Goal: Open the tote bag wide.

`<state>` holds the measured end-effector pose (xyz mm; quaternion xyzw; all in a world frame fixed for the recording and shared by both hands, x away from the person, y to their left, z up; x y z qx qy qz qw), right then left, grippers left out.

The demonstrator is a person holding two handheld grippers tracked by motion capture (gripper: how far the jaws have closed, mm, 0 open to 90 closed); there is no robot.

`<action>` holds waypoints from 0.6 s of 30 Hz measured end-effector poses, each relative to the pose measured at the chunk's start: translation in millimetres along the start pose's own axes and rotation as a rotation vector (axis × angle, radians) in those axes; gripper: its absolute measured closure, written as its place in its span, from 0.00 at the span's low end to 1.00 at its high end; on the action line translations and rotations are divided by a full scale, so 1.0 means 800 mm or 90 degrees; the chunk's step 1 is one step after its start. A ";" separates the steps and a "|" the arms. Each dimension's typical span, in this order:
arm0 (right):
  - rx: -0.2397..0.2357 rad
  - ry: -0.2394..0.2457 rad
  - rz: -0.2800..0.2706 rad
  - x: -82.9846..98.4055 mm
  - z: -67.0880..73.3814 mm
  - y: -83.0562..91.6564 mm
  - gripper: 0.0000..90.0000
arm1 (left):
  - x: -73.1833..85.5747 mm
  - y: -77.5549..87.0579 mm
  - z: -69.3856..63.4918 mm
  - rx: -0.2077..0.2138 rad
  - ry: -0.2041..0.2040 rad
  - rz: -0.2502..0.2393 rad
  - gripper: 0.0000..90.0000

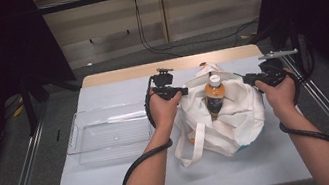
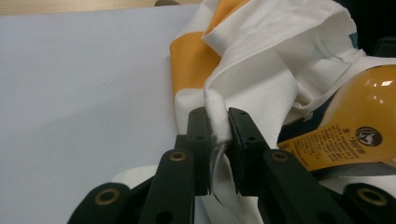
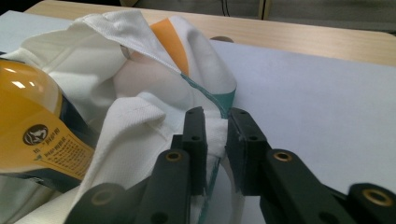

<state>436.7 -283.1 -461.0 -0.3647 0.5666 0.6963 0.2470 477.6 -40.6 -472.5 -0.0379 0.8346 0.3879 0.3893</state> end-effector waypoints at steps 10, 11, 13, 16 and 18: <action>-0.008 0.002 -0.003 -0.011 0.005 0.012 0.73 | -0.004 0.004 -0.006 0.004 -0.005 -0.011 0.88; -0.014 0.000 0.000 -0.013 0.006 0.013 0.71 | -0.004 0.004 -0.006 0.006 -0.003 -0.012 0.88; -0.025 -0.004 0.002 -0.016 0.010 0.013 0.66 | -0.003 0.004 -0.006 0.006 -0.002 -0.008 0.88; -0.021 -0.004 0.005 -0.018 0.011 0.011 0.58 | -0.003 0.004 -0.006 0.006 -0.003 -0.006 0.88; -0.021 -0.007 0.008 -0.016 0.011 0.008 0.54 | -0.002 0.003 -0.005 0.004 -0.001 -0.009 0.88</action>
Point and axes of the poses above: each handheld gripper's, and its own axes: y roughly backward along the jaws, x roughly out of its underside, z roughly to its left, the point moved 9 cm from there along -y, roughly forward along the jaws, and after that the axes turned 4 degrees about x, right-handed, at the moved point
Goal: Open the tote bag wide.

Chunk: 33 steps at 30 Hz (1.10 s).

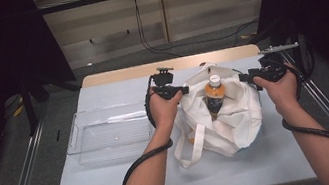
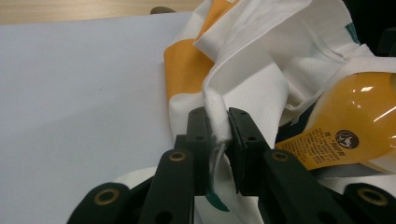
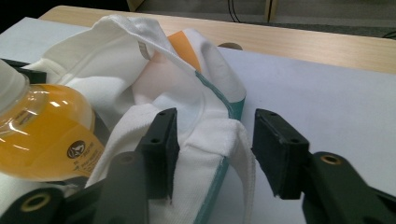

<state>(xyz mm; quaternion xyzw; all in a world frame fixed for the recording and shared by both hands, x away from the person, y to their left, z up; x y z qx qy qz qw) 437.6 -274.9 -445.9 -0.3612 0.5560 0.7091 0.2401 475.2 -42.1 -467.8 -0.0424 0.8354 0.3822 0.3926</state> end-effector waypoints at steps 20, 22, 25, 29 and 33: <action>-0.052 -0.034 0.080 0.041 0.021 -0.040 0.78 | 0.009 -0.011 0.013 -0.005 0.003 0.021 0.88; -0.052 -0.017 0.085 0.043 0.023 -0.041 0.91 | 0.010 -0.012 0.014 -0.011 0.002 0.025 0.88; -0.038 0.011 0.093 0.046 0.023 -0.045 0.90 | 0.011 -0.014 0.017 -0.018 0.010 0.026 0.88; -0.020 0.005 0.087 0.048 0.016 -0.045 0.91 | 0.013 -0.016 0.022 -0.027 0.010 0.031 0.89; 0.010 0.008 0.079 0.050 0.004 -0.046 0.91 | 0.014 -0.018 0.027 -0.037 0.014 0.035 0.89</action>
Point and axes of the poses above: each handheld gripper's, and its own axes: y roughly backward along the jaws, x roughly out of its underside, z roughly to its left, the point moved 9 cm from there along -y, roughly forward along the jaws, and after that the axes turned 4 degrees about x, right-handed, at the moved point
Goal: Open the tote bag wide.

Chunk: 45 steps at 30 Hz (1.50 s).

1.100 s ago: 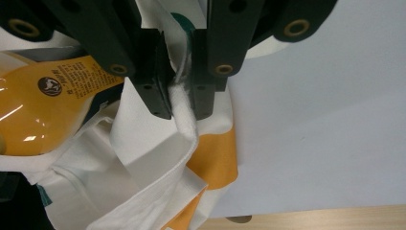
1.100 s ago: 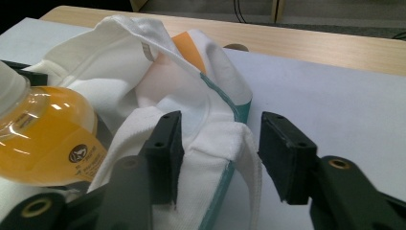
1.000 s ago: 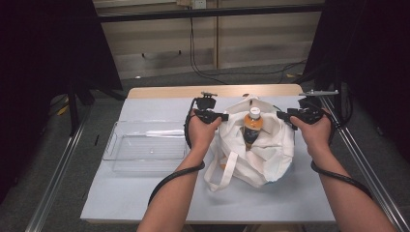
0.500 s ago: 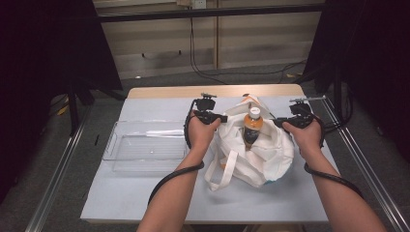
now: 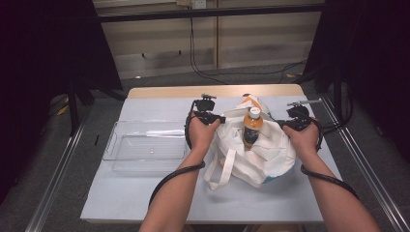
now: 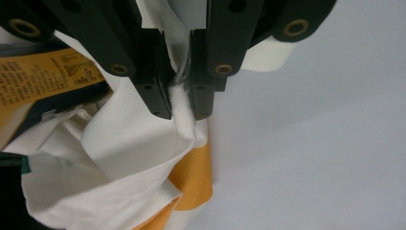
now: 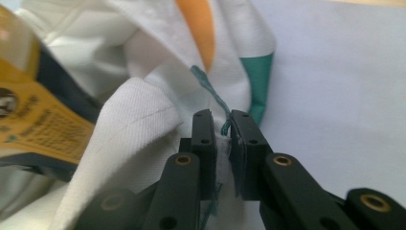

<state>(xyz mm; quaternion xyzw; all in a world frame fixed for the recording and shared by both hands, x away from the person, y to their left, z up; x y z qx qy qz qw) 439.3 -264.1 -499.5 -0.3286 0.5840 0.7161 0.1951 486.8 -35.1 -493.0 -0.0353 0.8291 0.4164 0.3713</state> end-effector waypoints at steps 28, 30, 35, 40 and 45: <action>0.021 0.013 -0.028 0.004 -0.007 0.000 0.91 | -0.006 0.028 0.002 0.012 0.021 -0.044 0.54; 0.022 0.012 -0.027 0.004 -0.006 0.000 0.91 | -0.006 0.033 -0.003 0.019 0.018 -0.043 0.51; 0.026 0.011 -0.024 0.004 -0.004 0.002 0.91 | 0.004 0.030 -0.017 0.028 0.009 -0.019 0.47; 0.030 0.013 -0.027 0.004 -0.006 0.002 0.91 | 0.023 0.021 -0.009 -0.004 0.001 0.020 0.64; 0.027 0.009 -0.035 0.006 -0.007 0.003 0.91 | 0.037 0.010 0.002 -0.007 0.018 0.049 0.87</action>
Point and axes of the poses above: each handheld gripper's, and its own axes: y roughly backward along the jaws, x roughly out of its underside, z roughly to its left, the point moved 9 cm from there along -y, roughly forward along the jaws, and after that the axes turned 4 degrees about x, right-handed, at the moved point
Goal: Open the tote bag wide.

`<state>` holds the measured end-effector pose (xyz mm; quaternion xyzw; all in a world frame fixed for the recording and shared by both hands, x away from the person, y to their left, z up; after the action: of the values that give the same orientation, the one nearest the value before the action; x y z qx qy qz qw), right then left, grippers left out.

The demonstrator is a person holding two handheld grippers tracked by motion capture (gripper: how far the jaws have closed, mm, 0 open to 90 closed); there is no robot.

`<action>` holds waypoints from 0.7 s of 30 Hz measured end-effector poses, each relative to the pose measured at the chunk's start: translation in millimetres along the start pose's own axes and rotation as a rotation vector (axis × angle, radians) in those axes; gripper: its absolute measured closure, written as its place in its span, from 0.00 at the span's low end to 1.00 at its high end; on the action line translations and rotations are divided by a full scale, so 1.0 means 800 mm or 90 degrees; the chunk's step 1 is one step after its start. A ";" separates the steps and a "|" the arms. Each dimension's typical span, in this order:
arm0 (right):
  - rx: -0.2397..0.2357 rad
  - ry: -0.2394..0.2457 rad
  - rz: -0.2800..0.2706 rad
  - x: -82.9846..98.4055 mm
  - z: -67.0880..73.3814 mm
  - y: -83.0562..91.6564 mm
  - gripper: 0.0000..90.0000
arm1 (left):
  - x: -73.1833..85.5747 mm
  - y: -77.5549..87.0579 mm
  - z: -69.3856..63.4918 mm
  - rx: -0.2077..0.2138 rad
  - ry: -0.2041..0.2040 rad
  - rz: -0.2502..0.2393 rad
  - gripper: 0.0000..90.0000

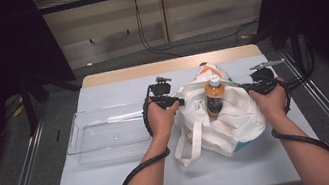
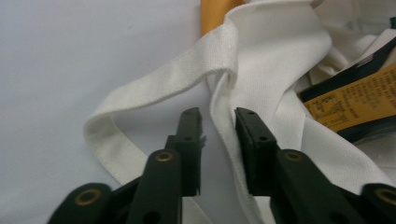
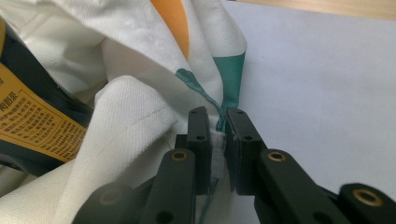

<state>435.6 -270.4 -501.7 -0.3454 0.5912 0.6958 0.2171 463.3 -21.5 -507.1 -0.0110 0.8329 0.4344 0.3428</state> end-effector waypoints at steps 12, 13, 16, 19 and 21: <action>-0.008 -0.010 -0.007 0.008 -0.005 -0.001 0.91 | 0.002 -0.005 0.012 -0.014 0.017 0.004 0.97; -0.003 -0.004 -0.009 0.008 -0.006 0.000 0.91 | 0.002 -0.003 0.010 -0.013 0.017 0.001 0.97; -0.002 -0.004 -0.012 0.004 -0.004 0.005 0.89 | -0.001 0.000 0.005 -0.002 0.014 -0.010 0.97; 0.001 -0.005 -0.019 -0.002 -0.002 0.011 0.86 | -0.003 0.005 0.003 0.002 0.008 -0.016 0.96; 0.002 -0.007 -0.022 -0.006 -0.001 0.016 0.80 | -0.005 0.006 0.001 0.003 0.009 -0.021 0.96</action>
<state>430.0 -273.5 -489.8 -0.3511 0.5849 0.6932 0.2327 465.0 -18.8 -501.8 -0.0267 0.8361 0.4263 0.3442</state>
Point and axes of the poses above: each handheld gripper's, and its own axes: y roughly backward along the jaws, x roughly out of its underside, z roughly to its left, the point moved 9 cm from there along -y, roughly forward along the jaws, and after that the axes turned 4 degrees about x, right-handed, at the moved point
